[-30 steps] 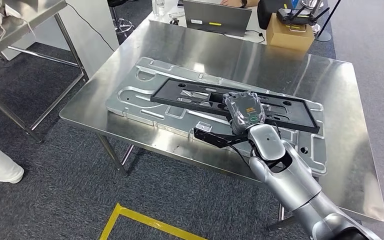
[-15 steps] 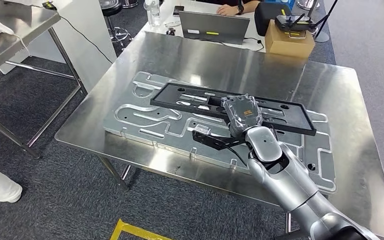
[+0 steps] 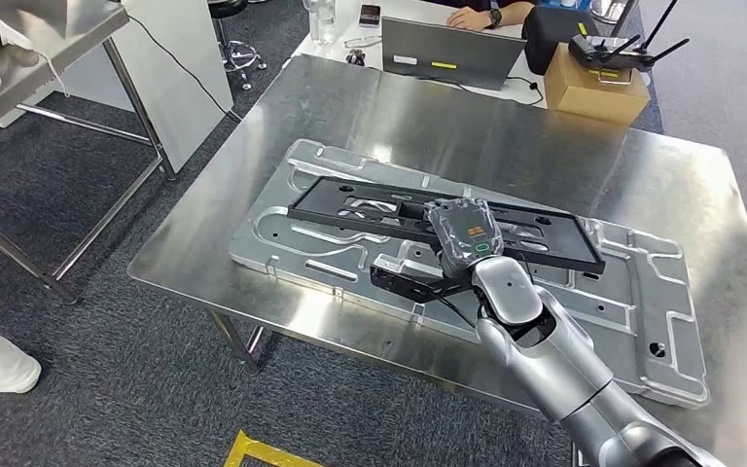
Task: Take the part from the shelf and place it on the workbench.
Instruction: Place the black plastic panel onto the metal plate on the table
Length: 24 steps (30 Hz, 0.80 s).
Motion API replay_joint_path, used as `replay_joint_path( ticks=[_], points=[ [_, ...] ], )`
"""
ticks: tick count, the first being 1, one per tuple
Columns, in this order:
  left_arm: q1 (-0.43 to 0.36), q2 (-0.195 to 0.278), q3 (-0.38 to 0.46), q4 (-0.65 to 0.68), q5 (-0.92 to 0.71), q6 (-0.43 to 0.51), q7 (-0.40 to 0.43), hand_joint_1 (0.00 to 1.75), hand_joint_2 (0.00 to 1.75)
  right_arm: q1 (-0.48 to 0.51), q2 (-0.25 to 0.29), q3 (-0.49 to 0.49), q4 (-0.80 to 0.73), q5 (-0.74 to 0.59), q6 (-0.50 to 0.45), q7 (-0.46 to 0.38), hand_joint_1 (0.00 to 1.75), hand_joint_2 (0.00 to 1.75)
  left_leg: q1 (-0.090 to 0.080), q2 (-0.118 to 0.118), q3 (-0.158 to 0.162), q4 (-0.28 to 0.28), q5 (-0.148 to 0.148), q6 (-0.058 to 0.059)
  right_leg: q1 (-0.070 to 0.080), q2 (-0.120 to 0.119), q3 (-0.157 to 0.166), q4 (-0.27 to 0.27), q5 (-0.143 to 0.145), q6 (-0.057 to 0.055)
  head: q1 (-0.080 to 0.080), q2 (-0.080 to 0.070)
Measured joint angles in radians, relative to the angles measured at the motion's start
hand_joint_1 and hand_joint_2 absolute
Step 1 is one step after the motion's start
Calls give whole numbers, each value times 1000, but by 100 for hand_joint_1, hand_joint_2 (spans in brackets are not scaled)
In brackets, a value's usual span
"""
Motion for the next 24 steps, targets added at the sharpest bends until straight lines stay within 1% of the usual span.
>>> replay_joint_path(
  ticks=[1, 2, 3, 4, 5, 6, 7, 8, 9, 10, 11, 12, 13, 14, 15, 16, 17, 18, 19, 20, 21, 22, 23, 24],
  points=[
    [1, -5, 0, 1, 2, -1, 0, 0, 175, 2, -1, -1, 0, 0, -1, 0, 44, 44, -2, -3, 10, -6, -4, 2, 14, 14, 16, -46, 34, -39, -11, 0],
    [1, -8, 0, 3, 3, -1, 1, 0, 175, 2, -2, -2, -1, -1, -3, 0, 0, 0, 6, -4, 15, -13, -6, -3, 24, 26, 30, -75, 51, -68, -17, 0],
    [1, -9, 0, 6, 5, -1, 1, 0, 175, 1, -3, -3, -1, -1, -4, 1, 0, 0, 17, -8, 19, -21, -5, -11, 34, 27, 38, -88, 54, -82, -21, 0],
    [-1, -8, 0, 9, 7, -1, 1, 0, 175, 0, -5, -6, -1, -2, -6, 1, 0, 0, 22, -10, 28, -34, -2, -22, 41, 24, 52, -110, 60, -88, -21, 0],
    [0, -8, 0, 12, 9, -2, 2, 0, 131, -1, -6, -9, -1, -3, -7, 2, 0, 0, 27, -10, 40, -52, 1, -26, 36, 22, 79, -146, 62, -90, -15, 0],
    [2, -8, 0, 14, 12, -2, 2, 0, 87, 0, -7, -12, -1, -4, -8, 3, 0, 0, 23, -7, 53, -66, 3, -29, 28, 23, 114, -193, 60, -86, -13, 0],
    [3, -7, 0, 16, 16, -3, 3, 0, 44, 3, -7, -14, 0, -5, -9, 3, 0, 0, 18, -3, 58, -67, 1, -32, 16, 23, 149, -240, 58, -81, -15, 0],
    [3, -6, 0, 18, 21, -3, 2, 0, 0, 6, -6, -16, 1, -6, -9, 3, 0, 0, 17, 2, 43, -39, -11, -38, 2, 23, 181, -282, 54, -74, -15, 0],
    [1, -6, 0, 20, 26, -4, 1, 0, 0, 8, -6, -17, 3, -8, -10, 4, 0, 0, 19, 6, 12, 11, -27, -51, -6, 21, 198, -303, 49, -65, -16, 0],
    [-1, -5, 0, 22, 30, -4, -1, 0, 0, 13, -5, -19, 6, -10, -10, 4, 0, 0, 25, 8, -30, 72, -43, -64, -15, 16, 205, -306, 46, -58, -17, 0],
    [-3, -5, 0, 24, 33, -3, -3, 0, 0, 19, -6, -20, 9, -13, -10, 4, 0, 0, 32, 10, -70, 124, -49, -81, -24, 11, 210, -304, 37, -46, -15, 0],
    [-3, -4, 0, 27, 36, -3, -5, 0, 0, 26, -5, -20, 12, -15, -10, 4, 0, 0, 40, 12, -94, 144, -37, -97, -34, 6, 211, -293, 25, -29, -16, 0],
    [-1, -3, 0, 29, 37, -3, -6, 0, 0, 33, -4, -20, 15, -16, -10, 3, 0, 0, 49, 15, -100, 129, -6, -114, -46, 4, 211, -276, 10, -9, -16, 0],
    [2, -1, 0, 33, 39, -3, -6, 0, 0, 39, -3, -20, 18, -17, -10, 3, 0, 0, 60, 17, -92, 87, 31, -132, -58, 3, 207, -250, -9, 15, -16, 0],
    [5, -1, 0, 35, 39, -4, -6, 0, 0, 42, -1, -21, 20, -18, -10, 3, 0, 0, 66, 14, -83, 55, 53, -149, -69, 4, 197, -220, -29, 38, -17, 0],
    [6, -3, 0, 37, 40, -4, -6, 0, 0, 43, 0, -24, 21, -18, -10, 3, 0, 0, 72, 9, -78, 31, 63, -158, -75, 6, 182, -184, -49, 59, -20, 0],
    [8, -5, 0, 39, 40, -5, -6, 0, 0, 43, 0, -27, 22, -19, -10, 3, 0, 0, 75, 3, -81, 31, 57, -147, -76, 10, 163, -151, -65, 73, -21, 0],
    [9, -7, 0, 40, 41, -6, -7, 0, 0, 45, 0, -30, 23, -19, -10, 3, 0, 0, 74, -2, -91, 47, 44, -126, -73, 13, 148, -128, -75, 81, -22, 0],
    [10, -8, 0, 41, 42, -6, -8, 0, 0, 46, 1, -33, 23, -19, -10, 3, 0, 0, 76, -2, -98, 54, 40, -100, -68, 16, 137, -112, -80, 84, -22, 0],
    [11, -8, 0, 43, 43, -6, -8, 0, 0, 49, 1, -34, 24, -19, -10, 2, 0, 0, 77, 0, -104, 63, 37, -79, -67, 18, 132, -108, -82, 85, -19, 0],
    [11, -9, 0, 43, 45, -7, -9, 0, 0, 51, 1, -35, 24, -20, -11, 1, 0, 0, 78, 2, -106, 64, 37, -71, -66, 15, 128, -103, -87, 88, -17, 0],
    [11, -10, 0, 44, 47, -7, -10, 0, 0, 52, 1, -36, 24, -21, -11, -1, 0, 0, 78, 4, -107, 65, 38, -65, -65, 7, 119, -85, -100, 89, -17, 0],
    [11, -10, 0, 45, 49, -7, -11, 0, 0, 52, 1, -37, 23, -24, -11, -4, 0, 0, 77, 6, -108, 64, 39, -61, -66, -3, 101, -49, -121, 91, -16, 0],
    [12, -11, 0, 46, 50, -8, -12, 0, 0, 53, 2, -38, 20, -28, -11, -6, 0, 0, 76, 8, -108, 62, 39, -58, -66, -15, 75, 4, -148, 92, -15, 0]
  ],
)
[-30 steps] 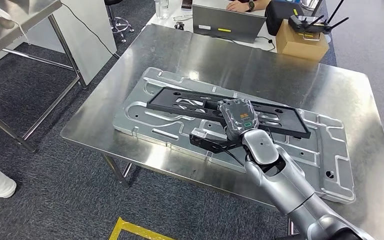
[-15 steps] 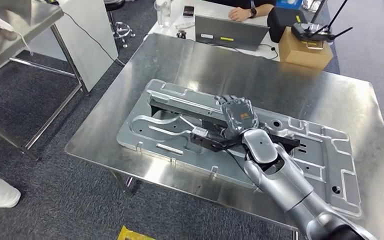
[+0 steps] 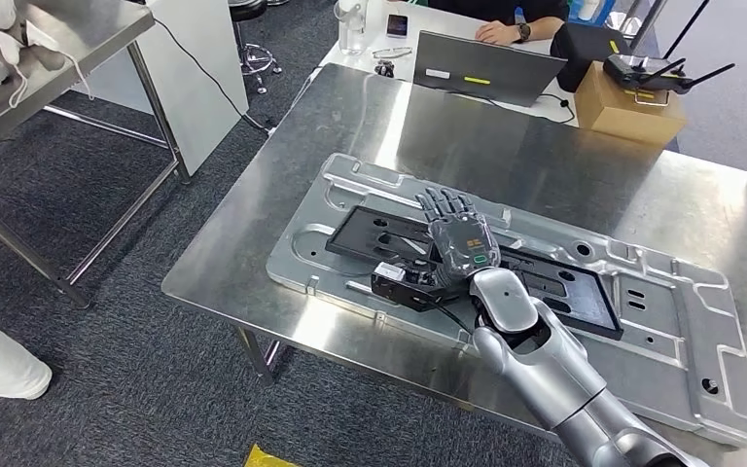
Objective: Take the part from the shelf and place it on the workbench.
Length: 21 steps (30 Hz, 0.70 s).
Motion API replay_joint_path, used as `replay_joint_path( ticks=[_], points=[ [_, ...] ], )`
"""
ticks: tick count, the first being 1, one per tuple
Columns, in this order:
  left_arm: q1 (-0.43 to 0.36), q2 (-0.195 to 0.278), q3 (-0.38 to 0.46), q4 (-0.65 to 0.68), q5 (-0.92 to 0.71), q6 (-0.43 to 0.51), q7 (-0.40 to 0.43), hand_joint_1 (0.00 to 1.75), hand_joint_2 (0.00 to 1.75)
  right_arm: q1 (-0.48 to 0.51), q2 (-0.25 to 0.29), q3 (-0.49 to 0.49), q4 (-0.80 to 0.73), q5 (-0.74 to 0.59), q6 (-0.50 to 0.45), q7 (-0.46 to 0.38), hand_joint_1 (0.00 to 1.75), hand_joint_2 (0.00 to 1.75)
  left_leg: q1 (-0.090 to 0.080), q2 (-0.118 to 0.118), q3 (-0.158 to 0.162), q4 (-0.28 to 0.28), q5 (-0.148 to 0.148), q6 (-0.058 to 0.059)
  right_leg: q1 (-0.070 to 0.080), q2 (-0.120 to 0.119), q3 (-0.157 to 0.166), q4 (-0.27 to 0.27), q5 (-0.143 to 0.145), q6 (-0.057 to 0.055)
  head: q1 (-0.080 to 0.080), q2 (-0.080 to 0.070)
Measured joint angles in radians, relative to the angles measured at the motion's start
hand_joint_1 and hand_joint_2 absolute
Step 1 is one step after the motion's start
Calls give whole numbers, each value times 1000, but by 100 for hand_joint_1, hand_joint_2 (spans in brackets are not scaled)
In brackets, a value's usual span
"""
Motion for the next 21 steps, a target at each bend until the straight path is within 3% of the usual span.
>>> replay_joint_path(
  ticks=[2, 3, 4, 7, 9, 11, 13, 15, 17, 18, 19, 21],
  points=[
    [1, -1, 0, 2, 1, -1, 0, 0, 0, 3, 3, 0, -9, -11, 0, -6, 0, 0, -4, 5, 0, -2, 0, 2, 1, -11, -58, 113, -41, -3, 0, 0],
    [1, -1, 0, 2, 1, -1, 0, 0, 0, 5, 5, 0, -14, -15, 1, -8, 0, 0, -6, 7, 1, -2, 0, 2, 4, -12, -74, 138, -39, -9, 0, 0],
    [1, -2, 0, 3, 1, -1, 0, 0, 0, 7, 5, 0, -20, -19, 1, -9, 0, 0, -10, 8, 3, -3, -1, 3, 8, -12, -72, 130, -18, -18, 0, 0],
    [3, -7, -1, 3, 2, -2, 0, 0, 0, 8, 6, -4, -37, -25, 1, -10, 0, 0, -18, 9, 16, -17, 0, 7, 32, -13, 2, -33, 78, -66, -1, 0],
    [4, -10, -1, 6, 2, -2, 0, 0, 0, 8, 5, -9, -48, -28, 1, -11, 0, 0, -15, 10, 24, -35, 7, 5, 45, -14, 34, -104, 100, -86, 1, 0],
    [4, -10, -1, 9, 2, -2, -1, 0, 0, 9, 2, -14, -57, -31, 1, -11, 0, 0, -14, 12, 33, -55, 16, -3, 51, -14, 46, -135, 105, -89, 4, 0],
    [6, -8, -1, 10, 4, -2, 0, 0, 0, 11, 0, -19, -66, -33, 1, -10, 0, 0, -18, 14, 36, -57, 10, -9, 44, -17, 72, -183, 116, -77, 3, 0],
    [5, -6, -2, 11, 8, -3, -1, 0, 0, 13, -1, -20, -73, -35, 1, -10, 0, 0, -22, 15, 8, 10, -32, -11, 39, -19, 91, -214, 127, -62, 2, 0],
    [0, -4, -2, 11, 10, -7, -1, 0, 0, 17, -1, -21, -74, -36, 2, -10, 0, 0, -26, 14, -42, 119, -83, -13, 45, -18, 90, -213, 126, -58, 2, 0],
    [-1, -4, -2, 11, 11, -8, -1, 0, 0, 20, -2, -21, -75, -36, 3, -10, 0, 0, -28, 14, -57, 151, -89, -14, 49, -17, 87, -207, 124, -55, 2, 0],
    [-2, -4, -2, 11, 14, -10, -1, 0, 0, 21, -2, -21, -76, -36, 3, -10, 0, 0, -30, 14, -57, 151, -77, -12, 53, -15, 83, -201, 121, -53, 2, 0],
    [0, -4, -2, 11, 18, -11, 1, 0, 0, 21, -1, -21, -79, -36, 3, -10, 0, 0, -34, 14, -11, 58, -21, -1, 60, -10, 77, -185, 114, -48, 2, 0]
  ],
)
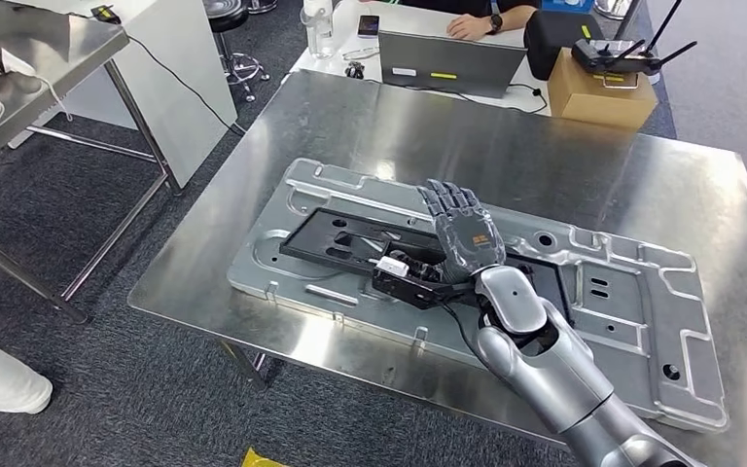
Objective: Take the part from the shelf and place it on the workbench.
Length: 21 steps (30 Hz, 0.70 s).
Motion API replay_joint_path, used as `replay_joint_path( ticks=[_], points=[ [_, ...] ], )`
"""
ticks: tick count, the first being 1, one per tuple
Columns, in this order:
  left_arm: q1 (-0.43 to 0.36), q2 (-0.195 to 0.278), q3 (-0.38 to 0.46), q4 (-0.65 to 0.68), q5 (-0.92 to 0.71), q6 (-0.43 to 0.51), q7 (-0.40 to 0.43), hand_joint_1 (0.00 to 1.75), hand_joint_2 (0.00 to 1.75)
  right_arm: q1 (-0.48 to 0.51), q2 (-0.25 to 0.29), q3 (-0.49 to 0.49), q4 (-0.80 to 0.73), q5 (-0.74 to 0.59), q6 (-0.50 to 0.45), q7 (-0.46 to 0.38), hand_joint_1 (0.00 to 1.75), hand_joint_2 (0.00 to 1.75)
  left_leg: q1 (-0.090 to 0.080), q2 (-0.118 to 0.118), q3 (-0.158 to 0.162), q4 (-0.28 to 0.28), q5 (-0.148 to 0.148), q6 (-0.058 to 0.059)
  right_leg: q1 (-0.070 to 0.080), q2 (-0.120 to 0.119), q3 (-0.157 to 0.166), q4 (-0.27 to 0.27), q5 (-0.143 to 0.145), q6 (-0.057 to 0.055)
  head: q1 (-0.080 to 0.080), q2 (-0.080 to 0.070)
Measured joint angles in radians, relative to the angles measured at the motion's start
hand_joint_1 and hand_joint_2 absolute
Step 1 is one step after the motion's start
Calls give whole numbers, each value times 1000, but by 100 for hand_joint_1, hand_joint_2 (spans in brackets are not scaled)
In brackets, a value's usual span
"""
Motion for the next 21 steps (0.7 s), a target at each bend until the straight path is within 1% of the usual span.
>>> replay_joint_path(
  ticks=[1, 2, 3, 5, 6, 7, 8, 9, 10, 11, 12, 13, 14, 15, 16, 17, 18, 19, 21],
  points=[
    [2, 1, 0, 0, 2, 0, 1, 0, 0, -1, 0, 0, -1, 0, 0, 0, 0, 0, -3, 0, 27, -53, 19, 11, 3, 1, -4, 7, -3, 2, 0, 0],
    [4, 1, -1, 1, 3, -1, 2, 0, 0, -1, 0, 0, -1, 0, 0, 0, 0, 0, -5, 0, 46, -94, 31, 24, 4, 2, -8, 14, -6, 5, 0, 0],
    [5, 2, -2, 1, 4, -2, 2, 0, 0, -2, 0, 0, -1, -1, 1, 0, 0, 0, -9, 0, 56, -117, 33, 36, 4, 2, -12, 19, -7, 9, 1, 0],
    [7, 1, -4, 1, 9, -4, 1, 0, 0, -2, 1, 0, -2, -3, 1, 0, 0, 0, -12, 0, 58, -129, 40, 54, 1, 2, -18, 21, -4, 19, 0, 0],
    [7, -1, -5, 1, 11, -4, 1, 0, 0, -2, 1, 0, -4, -4, 1, 0, 0, 0, -9, 1, 60, -137, 47, 60, 0, 2, -18, 21, -4, 24, 0, 0],
    [8, -2, -7, 1, 13, -4, 0, 0, 0, -3, 1, 0, -7, -6, 1, 0, 0, 0, -5, 2, 63, -147, 54, 66, 0, 2, -20, 25, -9, 32, 0, 0],
    [8, -3, -9, 1, 15, -4, -1, 0, 0, -4, 1, -1, -9, -7, 0, 0, 0, 0, 1, 4, 66, -157, 62, 69, -2, 2, -29, 45, -26, 41, 1, 0],
    [9, -4, -11, 2, 17, -4, -2, 0, 0, -5, 1, -1, -11, -8, 0, 0, 0, 0, 6, 5, 67, -165, 67, 71, -8, 2, -46, 85, -53, 51, 1, 0],
    [9, -3, -14, 2, 18, -4, -3, 0, 0, -6, 1, -1, -13, -9, 0, 0, 0, 0, 8, 6, 67, -168, 70, 70, -16, 2, -70, 138, -84, 61, 2, 0],
    [9, -3, -17, 2, 20, -4, -3, 0, 0, -4, 1, -1, -14, -10, 0, 0, 0, 0, 12, 7, 65, -169, 72, 69, -27, 1, -97, 199, -112, 71, 2, 0],
    [10, -3, -19, 2, 20, -4, -4, 0, 0, -1, 1, -1, -15, -10, 0, 0, 0, 0, 16, 7, 64, -168, 73, 66, -39, 1, -117, 244, -127, 80, 2, 0],
    [10, -2, -20, 3, 20, -4, -4, 0, 0, 1, 1, -1, -16, -10, 0, 0, 0, 0, 21, 8, 63, -168, 73, 61, -50, 0, -122, 259, -123, 90, 2, 0],
    [10, -2, -21, 3, 20, -3, -5, 0, 0, 3, 1, -1, -16, -10, 0, 0, 0, 0, 29, 8, 63, -166, 73, 55, -62, -2, -109, 238, -102, 101, 2, 0],
    [9, -2, -21, 4, 20, -3, -5, 0, 0, 3, 1, -1, -18, -10, 0, 0, 0, 0, 36, 8, 64, -164, 72, 47, -72, -4, -76, 179, -67, 112, 2, 0],
    [9, 0, -21, 4, 20, -2, -5, 0, 0, 3, 1, -2, -20, -10, 0, 0, 0, 0, 41, 7, 64, -162, 70, 36, -80, -6, -39, 110, -42, 127, 2, 0],
    [9, 2, -21, 6, 20, -1, -5, 0, 0, 2, 1, -2, -22, -10, 0, 0, 0, 0, 44, 6, 64, -160, 68, 25, -84, -4, -9, 51, -22, 133, 3, 0],
    [8, 3, -22, 7, 20, -1, -5, 0, 0, 2, 1, -2, -24, -11, 0, 0, 0, 0, 44, 5, 64, -159, 68, 14, -84, -2, 7, 16, -16, 134, 4, 0],
    [8, 4, -22, 8, 21, -1, -6, 0, 0, 2, 1, -1, -26, -11, 0, 0, 0, 0, 43, 4, 64, -161, 69, 4, -80, 2, 10, 6, -19, 129, 5, 0],
    [8, 4, -22, 9, 22, 0, -6, 0, 0, 2, 1, -1, -30, -11, -1, 0, 0, 0, 44, 3, 66, -169, 73, -12, -75, 5, 3, 11, -17, 106, 5, 0]
  ],
)
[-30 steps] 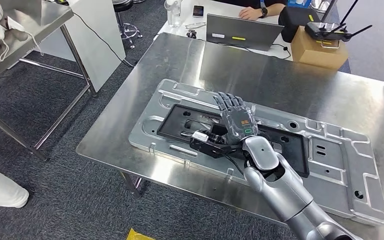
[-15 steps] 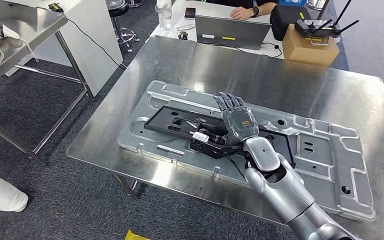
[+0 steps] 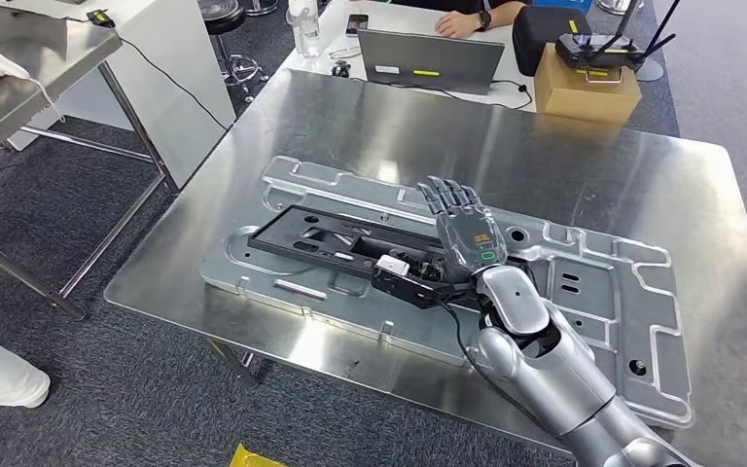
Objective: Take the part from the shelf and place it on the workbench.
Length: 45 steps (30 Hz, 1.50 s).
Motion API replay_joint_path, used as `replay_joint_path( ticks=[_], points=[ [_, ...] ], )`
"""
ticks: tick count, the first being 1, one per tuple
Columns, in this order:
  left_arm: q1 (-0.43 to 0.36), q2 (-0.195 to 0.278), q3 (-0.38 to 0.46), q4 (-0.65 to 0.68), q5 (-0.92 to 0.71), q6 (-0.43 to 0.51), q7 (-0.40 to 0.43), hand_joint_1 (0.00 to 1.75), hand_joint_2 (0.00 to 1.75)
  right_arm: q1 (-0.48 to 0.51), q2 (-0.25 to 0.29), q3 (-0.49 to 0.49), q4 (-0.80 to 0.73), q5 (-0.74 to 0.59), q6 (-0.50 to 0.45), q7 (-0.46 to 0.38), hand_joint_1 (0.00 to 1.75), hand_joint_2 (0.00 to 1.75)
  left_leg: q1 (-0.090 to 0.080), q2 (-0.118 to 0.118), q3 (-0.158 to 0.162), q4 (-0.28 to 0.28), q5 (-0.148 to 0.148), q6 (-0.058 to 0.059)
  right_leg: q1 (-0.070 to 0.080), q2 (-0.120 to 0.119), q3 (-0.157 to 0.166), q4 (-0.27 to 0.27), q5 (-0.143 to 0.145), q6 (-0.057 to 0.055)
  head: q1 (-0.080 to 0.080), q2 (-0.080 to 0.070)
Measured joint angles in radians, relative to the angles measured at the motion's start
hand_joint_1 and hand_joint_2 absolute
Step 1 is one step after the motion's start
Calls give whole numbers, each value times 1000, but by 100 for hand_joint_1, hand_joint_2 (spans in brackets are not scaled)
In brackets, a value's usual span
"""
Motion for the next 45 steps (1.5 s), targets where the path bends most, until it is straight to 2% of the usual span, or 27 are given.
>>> replay_joint_path(
  ticks=[2, 3, 5, 6, 7, 8, 9, 11, 12, 13, 16, 45],
  points=[
    [0, 2, 0, 1, 1, 0, 0, 0, 0, -2, 2, 0, -7, 0, -1, 1, 0, 0, 1, 0, -11, 26, -23, -3, 3, 0, -2, -1, 5, -23, 0, 0],
    [-2, 2, -1, 1, 2, -1, 0, 0, 0, -3, 4, 0, -11, 0, -2, 1, 0, 0, -2, 1, -31, 71, -52, 0, 6, -1, -3, -3, 7, -34, -1, 0],
    [-8, 3, -3, 1, 3, -4, 0, 0, 0, -1, 7, 0, -19, -2, -4, 1, 0, 0, -16, 0, -90, 208, -122, 12, 20, -3, -5, -3, 9, -51, -1, 0],
    [-11, 2, -5, 1, 5, -6, -1, 0, 0, 0, 7, 0, -23, -5, -6, 1, 0, 0, -24, 0, -115, 269, -145, 19, 29, -3, -6, -3, 9, -57, -1, 0],
    [-12, 2, -7, 1, 7, -9, -1, 0, 0, 2, 7, 0, -28, -8, -7, 0, 0, 0, -31, 0, -126, 299, -148, 28, 39, -3, -7, -3, 9, -62, 0, 0],
    [-12, 1, -10, 1, 9, -10, -1, 0, 0, 3, 6, 0, -34, -13, -9, -1, 0, 0, -39, 0, -119, 292, -134, 40, 49, -2, -7, -2, 10, -67, 0, 0],
    [-11, 0, -13, 1, 11, -11, 0, 0, 0, 3, 4, 0, -40, -16, -10, -2, 0, 0, -46, 0, -95, 247, -105, 54, 58, 1, -6, -2, 10, -70, 0, 0],
    [-6, -1, -20, 1, 12, -12, 1, 0, 0, 2, 0, -3, -54, -22, -15, -6, 0, 0, -60, -2, -31, 117, -50, 85, 72, 5, -7, 0, 10, -73, 0, 0],
    [-4, -1, -23, 1, 12, -12, 2, 0, 0, 2, -3, -5, -60, -25, -16, -8, 0, 0, -64, -3, -9, 68, -37, 94, 75, 7, -9, 2, 10, -73, 0, 0],
    [-2, -2, -25, 1, 13, -12, 2, 0, 0, 1, -7, -7, -65, -27, -17, -11, 0, 0, -66, -3, 3, 39, -34, 94, 77, 8, -13, 4, 10, -73, 1, 0],
    [1, -4, -27, -1, 16, -14, 0, 0, 0, 0, -17, -12, -77, -32, -17, -14, 0, 0, -68, -5, 7, 22, -33, 76, 73, 6, -20, 6, 11, -74, 1, 0],
    [2, -4, -32, -4, 25, -12, -2, 0, 0, -12, -29, -13, -99, -40, -14, -20, 0, 0, -68, -5, 8, 22, -33, 77, 72, 7, -18, 4, 14, -72, 1, 0]
  ],
)
